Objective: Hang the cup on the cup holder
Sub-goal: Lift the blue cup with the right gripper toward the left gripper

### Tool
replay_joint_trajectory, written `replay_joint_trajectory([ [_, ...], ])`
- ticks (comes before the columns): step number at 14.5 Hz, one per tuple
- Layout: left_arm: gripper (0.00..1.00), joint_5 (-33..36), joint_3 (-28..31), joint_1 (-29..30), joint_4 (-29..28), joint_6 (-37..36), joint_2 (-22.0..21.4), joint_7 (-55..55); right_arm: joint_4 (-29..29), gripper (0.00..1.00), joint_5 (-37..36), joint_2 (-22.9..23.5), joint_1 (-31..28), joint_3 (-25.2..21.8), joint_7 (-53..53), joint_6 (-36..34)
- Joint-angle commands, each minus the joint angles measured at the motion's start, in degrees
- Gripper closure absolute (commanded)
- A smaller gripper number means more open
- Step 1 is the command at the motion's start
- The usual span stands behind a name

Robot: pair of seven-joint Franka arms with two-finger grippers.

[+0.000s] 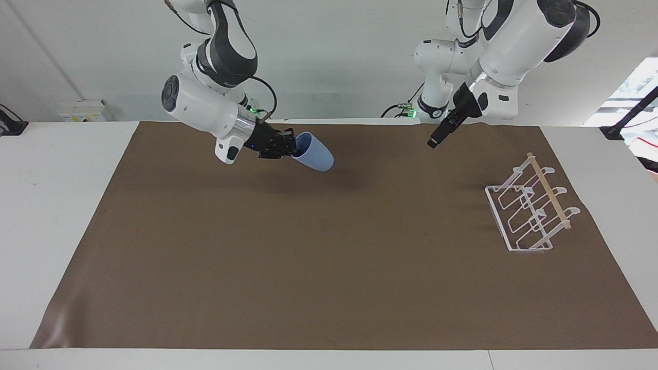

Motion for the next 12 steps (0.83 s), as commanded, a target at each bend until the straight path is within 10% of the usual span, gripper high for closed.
replay_joint_trajectory([
  [1,0.00,-6.24,0.77,-3.14,-3.18,2.74,-2.36,-11.66,-0.59,1.00,1.75,-0.30,2.26,-0.08,1.64,0.81],
  [12,0.01,-23.33,0.86,-14.73,-9.68,23.20,2.90,-26.97,-1.91,1.00,5.53,-0.30,6.31,0.10,5.86,4.94],
])
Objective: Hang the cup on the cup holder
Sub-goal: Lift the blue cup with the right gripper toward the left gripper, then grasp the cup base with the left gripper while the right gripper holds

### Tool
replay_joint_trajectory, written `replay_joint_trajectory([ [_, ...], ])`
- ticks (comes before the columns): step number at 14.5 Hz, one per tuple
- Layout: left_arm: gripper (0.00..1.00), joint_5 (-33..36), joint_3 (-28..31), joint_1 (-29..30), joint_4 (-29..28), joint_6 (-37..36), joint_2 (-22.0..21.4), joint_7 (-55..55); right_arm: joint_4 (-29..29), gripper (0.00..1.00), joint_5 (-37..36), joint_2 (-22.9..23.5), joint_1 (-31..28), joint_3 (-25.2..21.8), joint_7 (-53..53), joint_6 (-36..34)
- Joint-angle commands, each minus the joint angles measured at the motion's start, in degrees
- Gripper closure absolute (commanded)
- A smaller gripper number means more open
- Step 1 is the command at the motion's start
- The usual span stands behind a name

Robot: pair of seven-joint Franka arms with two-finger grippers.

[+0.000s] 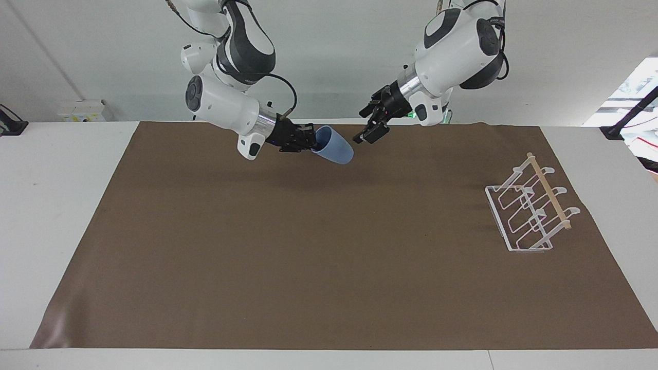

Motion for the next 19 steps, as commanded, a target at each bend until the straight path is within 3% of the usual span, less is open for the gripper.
replay_joint_trajectory([
  [1,0.01,-1.03,0.95,-3.02,-0.76,5.35,2.05,-4.14,-0.99,1.00,1.10,-0.50,0.40,-0.02,0.70,1.84],
  [10,0.01,-0.68,0.95,-5.39,-4.35,6.24,2.94,-4.59,-0.99,1.00,1.10,-0.50,0.58,-0.02,0.69,1.84],
  [13,0.02,-0.68,0.95,-7.06,-5.94,11.58,3.02,-5.55,-0.99,1.00,1.10,-0.50,0.58,-0.02,0.61,1.84],
  [15,0.23,-0.68,0.86,-7.59,-6.12,12.48,3.11,-6.78,-0.99,1.00,1.10,-0.50,0.49,-0.02,0.61,1.84],
  [16,0.80,-0.07,0.95,-8.12,-6.21,12.14,3.02,-5.83,-0.99,1.00,1.10,-0.50,0.57,-0.02,0.61,1.84],
  [17,1.00,0.72,0.95,-9.16,-6.29,12.74,3.02,-4.69,-0.99,1.00,1.02,-0.50,0.58,-0.02,0.61,1.84],
  [19,1.00,0.81,0.95,-8.74,-6.21,12.22,3.02,-4.85,-0.99,1.00,1.10,-0.50,0.58,-0.02,0.61,1.84],
])
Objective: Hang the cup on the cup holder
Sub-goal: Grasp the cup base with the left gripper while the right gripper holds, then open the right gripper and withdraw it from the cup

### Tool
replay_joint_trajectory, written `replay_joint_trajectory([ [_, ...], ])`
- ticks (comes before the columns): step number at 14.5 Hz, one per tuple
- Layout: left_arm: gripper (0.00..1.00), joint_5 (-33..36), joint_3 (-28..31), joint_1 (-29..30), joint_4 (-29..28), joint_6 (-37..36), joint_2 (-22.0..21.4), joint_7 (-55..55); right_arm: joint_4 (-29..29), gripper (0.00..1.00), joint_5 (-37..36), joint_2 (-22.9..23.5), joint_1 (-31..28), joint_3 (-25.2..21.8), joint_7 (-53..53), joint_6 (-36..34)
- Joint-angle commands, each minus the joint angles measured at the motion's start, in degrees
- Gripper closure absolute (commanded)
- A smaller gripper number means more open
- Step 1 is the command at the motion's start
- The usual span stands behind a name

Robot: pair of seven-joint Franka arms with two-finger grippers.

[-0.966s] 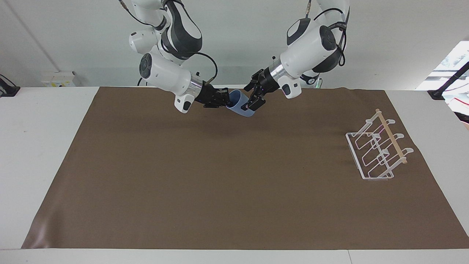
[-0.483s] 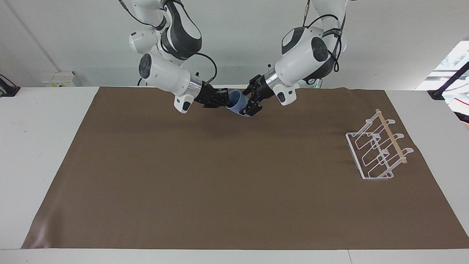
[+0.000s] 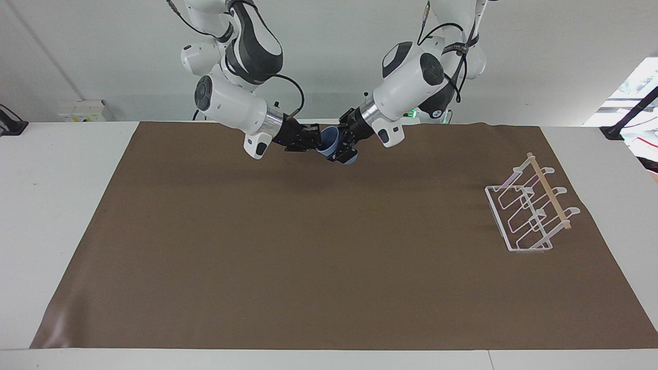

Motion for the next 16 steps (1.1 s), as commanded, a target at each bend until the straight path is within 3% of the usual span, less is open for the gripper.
replay_joint_trajectory([
  [1,1.00,0.54,0.57,-1.79,-1.26,0.87,-0.83,0.75,-0.25,1.00,1.09,-0.42,-0.06,0.18,0.25,0.76],
  [4,1.00,0.54,0.57,-1.79,-1.26,0.79,-0.83,0.14,-0.16,0.98,1.09,-0.42,0.03,0.18,0.43,0.76],
  [5,1.00,0.62,0.57,-1.79,-1.26,0.79,-0.83,-0.74,-0.07,0.82,1.09,-0.42,-0.06,0.18,0.43,0.84],
  [6,1.00,0.63,0.57,-1.70,-1.35,0.70,-0.83,-1.53,-0.07,0.20,1.00,-0.42,0.03,0.18,0.08,0.76],
  [7,1.00,0.54,0.57,-1.62,-1.26,0.52,-0.83,-2.24,0.10,0.02,0.92,-0.42,-0.06,0.18,-0.01,0.84],
  [11,1.00,0.54,0.57,-1.61,-1.17,0.61,-0.83,-2.77,1.94,0.01,-0.14,-0.42,-1.37,-0.34,0.25,0.58],
  [14,1.00,2.72,0.83,-1.44,-0.83,0.17,-0.74,-3.21,2.21,0.01,-14.50,-3.31,-6.81,-0.44,0.25,0.49],
  [16,1.00,14.28,1.45,-0.83,2.58,-7.08,0.13,-3.21,2.21,0.01,-25.22,-5.33,-8.74,-0.52,0.16,0.40],
])
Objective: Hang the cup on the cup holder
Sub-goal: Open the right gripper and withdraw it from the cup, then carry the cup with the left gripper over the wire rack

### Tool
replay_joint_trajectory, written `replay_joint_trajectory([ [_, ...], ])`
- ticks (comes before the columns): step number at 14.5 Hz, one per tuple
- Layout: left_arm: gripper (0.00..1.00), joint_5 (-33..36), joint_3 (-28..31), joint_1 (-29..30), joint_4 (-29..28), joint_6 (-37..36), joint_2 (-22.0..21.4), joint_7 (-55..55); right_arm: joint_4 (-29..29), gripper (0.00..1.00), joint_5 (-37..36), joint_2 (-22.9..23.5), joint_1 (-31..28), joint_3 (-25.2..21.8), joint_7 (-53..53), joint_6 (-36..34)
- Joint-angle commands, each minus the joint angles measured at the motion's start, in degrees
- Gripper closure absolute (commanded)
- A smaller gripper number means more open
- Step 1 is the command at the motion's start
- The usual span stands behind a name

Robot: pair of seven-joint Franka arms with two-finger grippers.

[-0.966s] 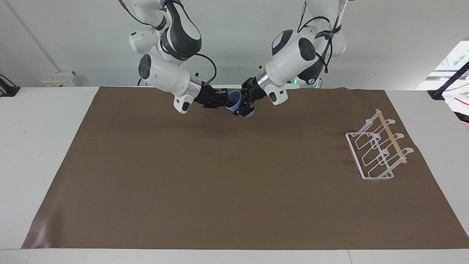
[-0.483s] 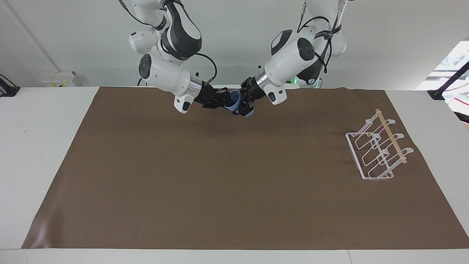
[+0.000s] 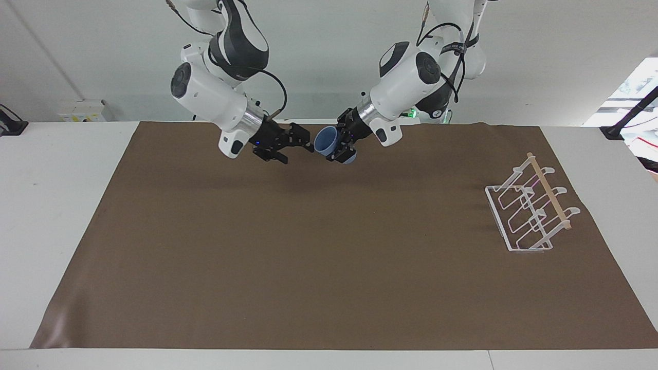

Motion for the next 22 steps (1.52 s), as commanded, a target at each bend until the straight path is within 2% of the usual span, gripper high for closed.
replay_joint_trajectory([
  [1,1.00,13.10,1.19,1.31,4.73,-10.93,0.99,-1.17,-0.39,0.01,-12.24,-3.28,-3.88,0.45,0.02,-0.45],
  [3,1.00,26.98,1.19,2.20,9.21,-19.83,2.31,-0.47,-0.39,0.01,-17.88,-4.24,-5.91,0.36,-0.25,-1.42],
  [6,1.00,47.80,1.10,2.82,8.97,-24.85,2.23,1.90,2.84,0.01,-24.82,-5.13,-9.87,0.28,-0.34,-8.16],
  [8,1.00,55.67,1.19,2.55,5.30,-30.22,1.09,10.04,7.50,0.01,-31.85,-4.69,-11.89,0.54,-0.25,-14.05],
  [10,1.00,65.57,1.19,2.81,3.35,-29.97,1.78,10.61,13.02,0.01,-34.85,-3.91,-12.25,0.36,-0.25,-20.02],
  [11,1.00,71.20,1.19,2.99,2.38,-30.58,2.48,10.52,18.10,0.01,-36.26,-2.07,-12.34,0.28,-0.34,-24.93],
  [14,1.00,89.83,1.19,2.99,-5.33,-31.38,3.01,7.74,27.70,0.01,-37.16,1.89,-15.40,0.27,-1.47,-34.79],
  [16,1.00,101.79,1.19,4.74,-5.89,-33.04,8.17,-1.30,27.04,0.01,-37.24,2.17,-15.41,0.28,-1.74,-35.17],
  [19,1.00,112.70,1.28,5.80,-3.96,-38.39,14.77,-6.59,28.08,0.01,-37.07,2.78,-15.68,0.54,-2.01,-36.31],
  [20,1.00,118.22,1.19,7.89,-3.78,-40.06,16.53,-9.57,28.17,0.01,-37.07,2.95,-15.76,0.63,-2.01,-36.40],
  [21,1.00,122.01,1.19,9.48,-1.95,-42.17,18.90,-12.13,29.04,0.01,-37.33,3.91,-15.77,0.54,-2.01,-36.84],
  [22,1.00,124.23,1.28,10.45,1.11,-43.75,22.32,-13.98,32.44,0.01,-36.98,6.10,-15.77,0.54,-2.01,-38.76],
])
